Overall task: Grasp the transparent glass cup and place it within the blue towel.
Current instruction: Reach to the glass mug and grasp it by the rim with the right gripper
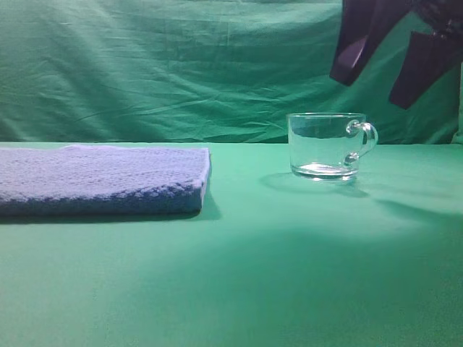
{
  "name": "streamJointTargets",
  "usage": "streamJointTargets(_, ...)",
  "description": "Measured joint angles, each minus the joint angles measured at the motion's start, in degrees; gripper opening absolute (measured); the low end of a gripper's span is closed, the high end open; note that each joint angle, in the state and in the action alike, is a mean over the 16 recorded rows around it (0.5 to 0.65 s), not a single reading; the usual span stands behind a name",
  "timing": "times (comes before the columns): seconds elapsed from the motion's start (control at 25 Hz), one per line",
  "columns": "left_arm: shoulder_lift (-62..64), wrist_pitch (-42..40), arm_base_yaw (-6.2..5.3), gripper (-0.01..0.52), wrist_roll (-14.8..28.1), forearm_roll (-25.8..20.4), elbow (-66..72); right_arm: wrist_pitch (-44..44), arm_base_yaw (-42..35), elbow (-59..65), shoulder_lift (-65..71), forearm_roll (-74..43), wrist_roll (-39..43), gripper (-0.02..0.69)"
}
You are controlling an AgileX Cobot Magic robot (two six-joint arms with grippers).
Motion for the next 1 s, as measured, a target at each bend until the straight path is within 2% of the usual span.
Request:
streamJointTargets(0.36, 0.0, 0.0, 0.0, 0.0, 0.0, 0.0, 0.0, 0.7, 0.2, -7.0, 5.7, -2.2, -1.0, 0.255)
streamJointTargets(0.56, 0.0, 0.0, 0.0, 0.0, 0.0, 0.0, 0.0, 2.7, 1.4, -11.7, 6.5, -3.4, -1.1, 0.13)
streamJointTargets(0.68, 0.0, 0.0, 0.0, 0.0, 0.0, 0.0, 0.0, 3.8, 3.4, -15.3, 6.7, -4.1, -1.2, 0.104)
streamJointTargets(1.0, 0.0, 0.0, 0.0, 0.0, 0.0, 0.0, 0.0, 2.8, 13.6, -27.3, 9.2, -4.5, -1.0, 0.104)
